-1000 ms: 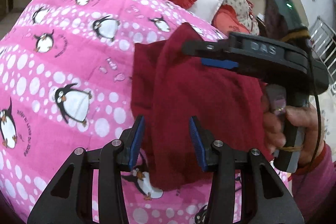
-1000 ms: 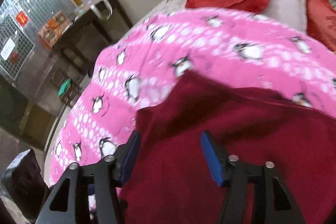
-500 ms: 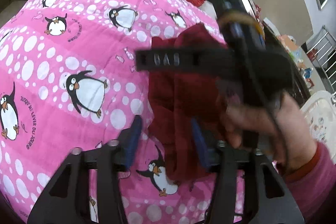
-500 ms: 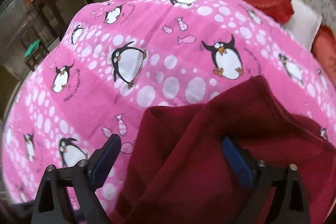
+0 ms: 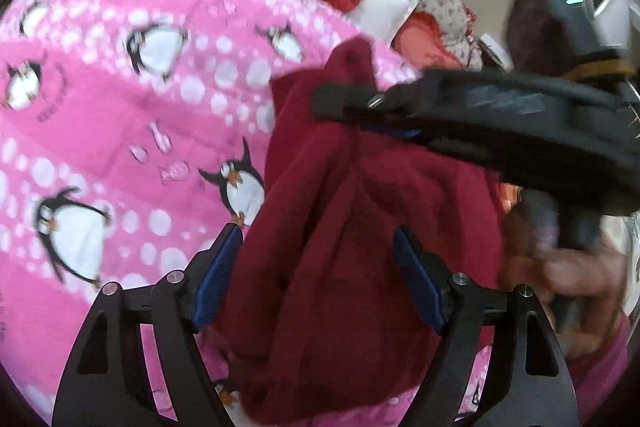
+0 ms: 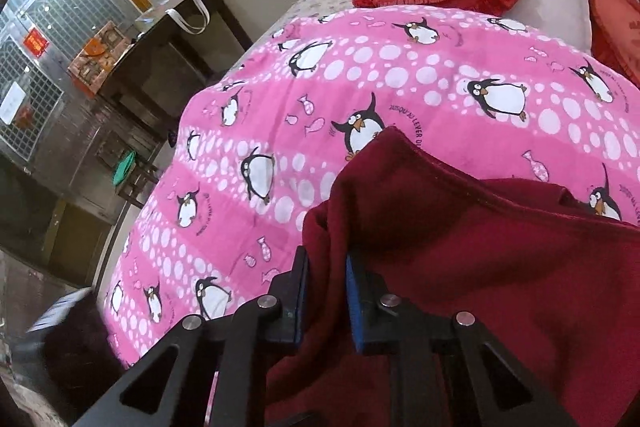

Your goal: Fold small clothes

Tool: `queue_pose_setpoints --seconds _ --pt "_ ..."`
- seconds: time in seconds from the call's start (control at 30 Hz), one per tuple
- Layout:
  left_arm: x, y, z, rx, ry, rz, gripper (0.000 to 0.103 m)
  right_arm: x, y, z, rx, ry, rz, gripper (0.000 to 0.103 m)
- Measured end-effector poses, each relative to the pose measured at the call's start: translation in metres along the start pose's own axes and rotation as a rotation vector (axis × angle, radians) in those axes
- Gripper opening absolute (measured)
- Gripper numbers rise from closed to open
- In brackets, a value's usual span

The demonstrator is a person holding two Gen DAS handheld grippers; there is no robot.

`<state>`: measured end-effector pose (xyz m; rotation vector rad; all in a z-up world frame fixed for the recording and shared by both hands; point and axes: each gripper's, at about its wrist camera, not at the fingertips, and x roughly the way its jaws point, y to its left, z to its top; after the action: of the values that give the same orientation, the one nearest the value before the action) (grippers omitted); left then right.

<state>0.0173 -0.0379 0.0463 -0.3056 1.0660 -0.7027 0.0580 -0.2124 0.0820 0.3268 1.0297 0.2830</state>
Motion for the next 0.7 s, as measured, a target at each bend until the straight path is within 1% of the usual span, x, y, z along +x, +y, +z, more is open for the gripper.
queue_pose_setpoints --seconds 0.03,0.07,0.1,0.13,0.17,0.2,0.23,0.27,0.3,0.37,0.47,0.5,0.53,0.57,0.63,0.67,0.7 --pt "0.004 0.002 0.0 -0.014 0.009 -0.01 0.067 -0.002 0.001 -0.001 -0.004 0.002 -0.001 0.016" --pt "0.007 0.005 -0.002 -0.034 0.015 -0.016 0.056 -0.002 0.002 -0.003 -0.011 0.009 -0.007 0.016" --pt "0.008 0.007 -0.003 -0.044 0.014 -0.016 0.051 -0.001 0.003 -0.002 -0.019 0.024 -0.021 0.016" --pt "0.007 0.009 -0.005 -0.051 0.006 -0.021 0.049 0.001 0.004 -0.001 -0.02 0.036 -0.036 0.017" --pt "0.004 0.01 -0.007 -0.059 -0.008 -0.028 0.045 0.003 0.004 0.0 -0.013 0.048 -0.047 0.019" --pt "0.002 0.011 -0.008 -0.064 -0.013 -0.034 0.042 0.007 0.005 0.002 -0.006 0.053 -0.06 0.033" --pt "0.0 0.011 -0.009 -0.067 -0.018 -0.036 0.041 0.008 0.005 0.003 0.001 0.05 -0.085 0.057" --pt "-0.008 0.01 -0.016 -0.063 -0.023 -0.035 0.041 0.008 0.005 0.003 0.0 0.039 -0.103 0.066" --pt "-0.01 0.008 -0.017 -0.058 -0.026 -0.035 0.039 0.009 0.008 0.004 -0.007 0.028 -0.115 0.073" --pt "-0.012 0.006 -0.019 -0.046 -0.032 -0.029 0.039 0.016 0.012 0.006 -0.016 0.044 -0.125 0.073" --pt "-0.013 0.004 -0.021 -0.056 -0.038 -0.029 0.039 0.032 0.017 0.008 -0.016 0.098 -0.117 0.073" --pt "-0.013 0.004 -0.022 -0.061 -0.039 -0.031 0.038 0.037 0.017 0.007 -0.021 0.12 -0.128 0.075" --pt "-0.014 0.003 -0.022 -0.067 -0.04 -0.031 0.036 0.047 0.017 0.007 -0.033 0.155 -0.159 0.077" --pt "-0.005 0.001 -0.015 -0.071 -0.039 -0.028 0.036 0.056 0.018 0.006 -0.053 0.186 -0.189 0.077" --pt "-0.007 -0.001 -0.017 -0.076 -0.039 -0.028 0.036 0.059 0.018 0.004 -0.084 0.188 -0.199 0.076" --pt "-0.008 -0.004 -0.018 -0.076 -0.039 -0.03 0.036 0.055 0.017 0.003 -0.087 0.175 -0.19 0.074" --pt "-0.011 -0.006 -0.018 -0.072 -0.04 -0.03 0.036 0.052 0.016 0.002 -0.088 0.164 -0.185 0.059"
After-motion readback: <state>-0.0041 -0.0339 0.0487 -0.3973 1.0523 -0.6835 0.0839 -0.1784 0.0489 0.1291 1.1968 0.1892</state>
